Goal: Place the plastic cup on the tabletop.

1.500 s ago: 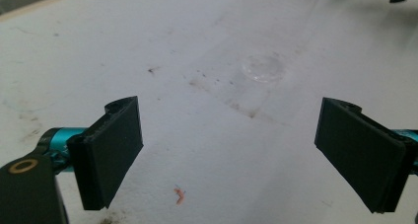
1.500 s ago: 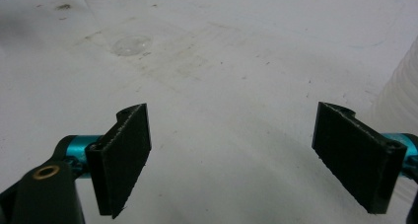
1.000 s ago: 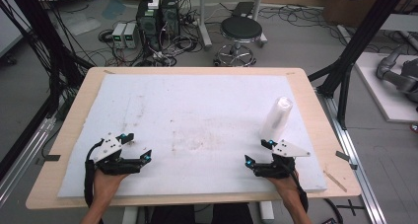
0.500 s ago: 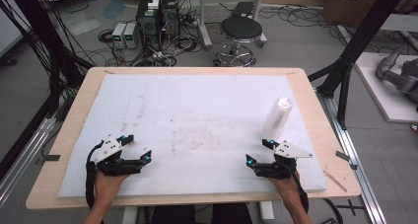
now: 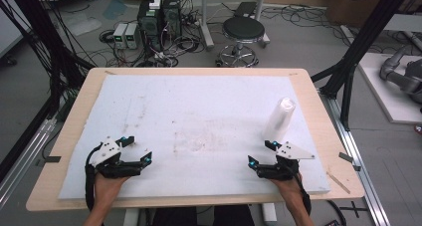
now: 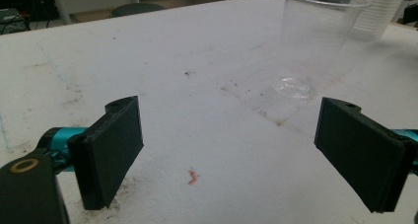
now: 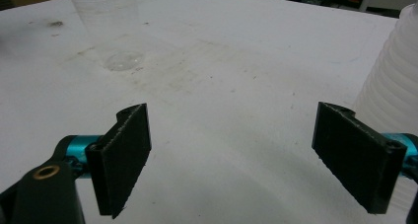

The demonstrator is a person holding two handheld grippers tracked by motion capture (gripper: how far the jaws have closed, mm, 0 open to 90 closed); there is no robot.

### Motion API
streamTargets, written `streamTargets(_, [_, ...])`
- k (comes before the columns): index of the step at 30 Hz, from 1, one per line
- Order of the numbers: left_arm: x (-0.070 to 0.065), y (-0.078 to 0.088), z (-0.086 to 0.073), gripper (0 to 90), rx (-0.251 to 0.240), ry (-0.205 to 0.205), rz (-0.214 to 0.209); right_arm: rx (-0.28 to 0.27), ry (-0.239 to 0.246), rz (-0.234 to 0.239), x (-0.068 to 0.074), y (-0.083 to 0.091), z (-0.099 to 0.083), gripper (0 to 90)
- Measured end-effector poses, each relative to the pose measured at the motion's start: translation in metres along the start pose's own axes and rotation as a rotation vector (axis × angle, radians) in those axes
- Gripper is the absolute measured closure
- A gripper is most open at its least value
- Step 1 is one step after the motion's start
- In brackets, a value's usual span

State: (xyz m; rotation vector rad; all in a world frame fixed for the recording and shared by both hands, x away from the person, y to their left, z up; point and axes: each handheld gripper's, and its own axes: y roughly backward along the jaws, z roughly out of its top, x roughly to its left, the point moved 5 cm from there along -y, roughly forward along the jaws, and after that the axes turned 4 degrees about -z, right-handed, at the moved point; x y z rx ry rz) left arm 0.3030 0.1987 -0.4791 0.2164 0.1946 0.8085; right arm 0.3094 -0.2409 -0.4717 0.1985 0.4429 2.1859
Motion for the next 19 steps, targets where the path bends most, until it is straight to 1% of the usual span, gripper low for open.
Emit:
streamTargets(2, [-0.0002, 0.0000, 0.0000, 11.1, 0.003, -0.008, 0.000, -0.001, -0.002, -0.002, 0.0002, 0.0004, -0.0002, 14.6])
streamTargets(7, [0.0000, -0.0005, -0.0002, 11.1, 0.007, -0.004, -0.001, 0.007, -0.007, 0.002, -0.0006, -0.0003, -0.0002, 14.5])
streamTargets(13, [-0.0003, -0.0012, -0.0002, 11.1, 0.012, -0.010, -0.001, 0.014, -0.006, 0.005, -0.0003, -0.0010, -0.0004, 14.6])
streamTargets(19, [0.0009, -0.0006, -0.0002, 11.1, 0.006, 0.006, 0.001, 0.011, -0.006, 0.005, -0.0005, -0.0009, -0.0002, 14.5])
